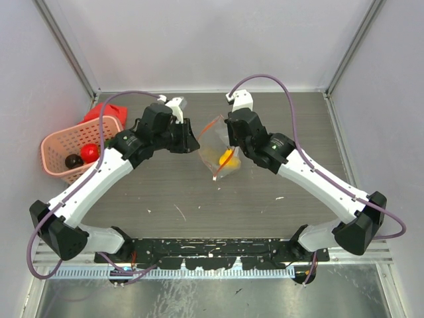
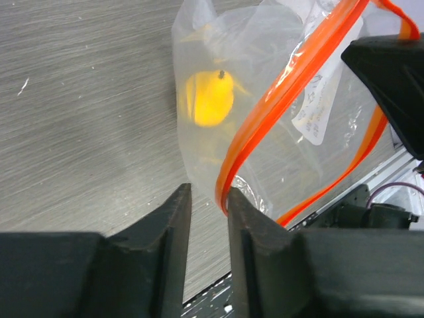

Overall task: Place the food in the zip-top bag and seal the zipper
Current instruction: Adjust the zipper food storage bag at the center of the board, then pick up the fake fruit from the bin.

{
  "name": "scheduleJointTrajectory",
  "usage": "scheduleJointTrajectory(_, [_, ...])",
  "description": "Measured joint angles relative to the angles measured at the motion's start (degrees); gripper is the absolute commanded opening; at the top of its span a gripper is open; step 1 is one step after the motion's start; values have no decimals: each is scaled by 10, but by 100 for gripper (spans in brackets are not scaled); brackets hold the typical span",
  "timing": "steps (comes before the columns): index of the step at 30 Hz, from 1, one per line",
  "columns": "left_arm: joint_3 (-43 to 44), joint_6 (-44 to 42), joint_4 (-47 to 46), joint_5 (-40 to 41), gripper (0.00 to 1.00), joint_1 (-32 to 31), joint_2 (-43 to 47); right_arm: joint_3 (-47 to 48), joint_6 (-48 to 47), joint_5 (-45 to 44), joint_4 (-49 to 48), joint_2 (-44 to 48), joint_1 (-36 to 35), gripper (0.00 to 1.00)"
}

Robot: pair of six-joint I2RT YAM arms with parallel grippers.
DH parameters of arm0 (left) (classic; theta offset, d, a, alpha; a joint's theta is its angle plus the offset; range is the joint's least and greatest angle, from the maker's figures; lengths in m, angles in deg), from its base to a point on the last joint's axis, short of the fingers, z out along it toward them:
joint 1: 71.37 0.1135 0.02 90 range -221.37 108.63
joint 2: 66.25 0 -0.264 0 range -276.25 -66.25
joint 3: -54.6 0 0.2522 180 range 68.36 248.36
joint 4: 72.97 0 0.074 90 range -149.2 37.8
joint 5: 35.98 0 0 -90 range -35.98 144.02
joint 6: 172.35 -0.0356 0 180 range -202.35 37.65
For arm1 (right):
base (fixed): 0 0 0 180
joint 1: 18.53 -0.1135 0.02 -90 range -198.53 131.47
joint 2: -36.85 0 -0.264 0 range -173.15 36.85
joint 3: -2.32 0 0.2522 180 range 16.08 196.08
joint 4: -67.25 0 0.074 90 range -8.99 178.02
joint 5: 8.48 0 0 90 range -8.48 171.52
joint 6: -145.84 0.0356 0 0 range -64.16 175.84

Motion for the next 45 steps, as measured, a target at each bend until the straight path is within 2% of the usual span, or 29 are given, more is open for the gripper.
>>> scheduleJointTrajectory(8, [5, 10, -14, 0, 64, 0, 1, 0, 0, -16, 4, 0, 0, 0])
scheduleJointTrajectory(13, [17, 10, -10, 17, 76, 19, 5, 0, 0, -20, 7, 0, 0, 0])
scheduleJointTrajectory(16, [24, 6, 0, 32, 84, 48, 12, 0, -1, -23, 14, 0, 0, 0])
scheduleJointTrajectory(19, [28, -2, 16, 55, 87, 82, 29, 1, -1, -31, 19, 0, 0, 0])
scheduleJointTrajectory(24, [35, -27, 46, 101, 97, 132, 50, 15, -6, -46, 30, 0, 0, 0])
scheduleJointTrajectory(34, [48, -91, 100, 212, 99, 229, 42, 23, -15, -60, 37, 0, 0, 0])
scheduleJointTrajectory(45, [40, -72, 112, 194, 100, 428, -32, 29, -19, -60, 54, 0, 0, 0])
